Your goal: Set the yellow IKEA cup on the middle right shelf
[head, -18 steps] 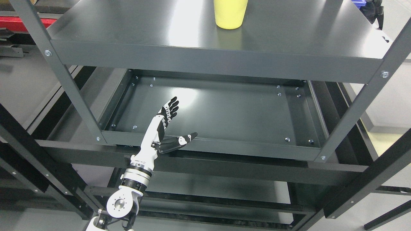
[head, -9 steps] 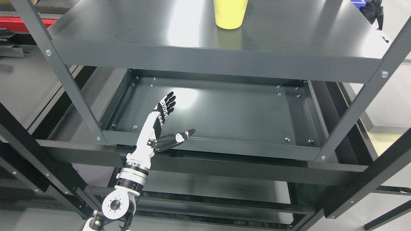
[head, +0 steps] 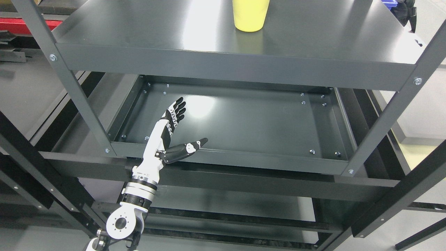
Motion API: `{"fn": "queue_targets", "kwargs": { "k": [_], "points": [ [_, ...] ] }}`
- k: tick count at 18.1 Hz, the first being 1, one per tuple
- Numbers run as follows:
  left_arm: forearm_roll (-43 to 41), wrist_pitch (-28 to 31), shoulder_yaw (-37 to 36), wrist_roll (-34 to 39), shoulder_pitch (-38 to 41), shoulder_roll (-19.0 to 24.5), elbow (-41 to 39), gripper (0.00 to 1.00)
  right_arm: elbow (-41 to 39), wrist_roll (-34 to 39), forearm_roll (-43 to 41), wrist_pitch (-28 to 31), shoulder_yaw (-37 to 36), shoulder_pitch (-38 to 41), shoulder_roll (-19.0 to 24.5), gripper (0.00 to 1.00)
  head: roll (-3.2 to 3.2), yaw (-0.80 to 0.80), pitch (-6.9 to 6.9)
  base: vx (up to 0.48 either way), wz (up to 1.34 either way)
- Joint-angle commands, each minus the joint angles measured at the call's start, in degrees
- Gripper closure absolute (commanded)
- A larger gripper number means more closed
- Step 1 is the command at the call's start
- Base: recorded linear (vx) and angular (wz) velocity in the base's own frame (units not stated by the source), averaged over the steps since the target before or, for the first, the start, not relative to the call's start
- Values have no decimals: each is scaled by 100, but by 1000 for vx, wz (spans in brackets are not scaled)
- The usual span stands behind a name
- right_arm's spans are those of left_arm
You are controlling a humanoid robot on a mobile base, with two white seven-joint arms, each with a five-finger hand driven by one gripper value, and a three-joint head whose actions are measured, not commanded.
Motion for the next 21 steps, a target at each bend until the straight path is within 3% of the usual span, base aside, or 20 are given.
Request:
{"fn": "queue_targets", "kwargs": {
  "k": [1,21],
  "points": [
    [185,88,177,9,26,99,-79,1,0,3,-141,4,97,79,-100,1,0,0,0,0,0],
    [193,115,257,0,-44,99,-79,1,0,3,-141,4,97,79,-100,1,0,0,0,0,0]
  ]
}}
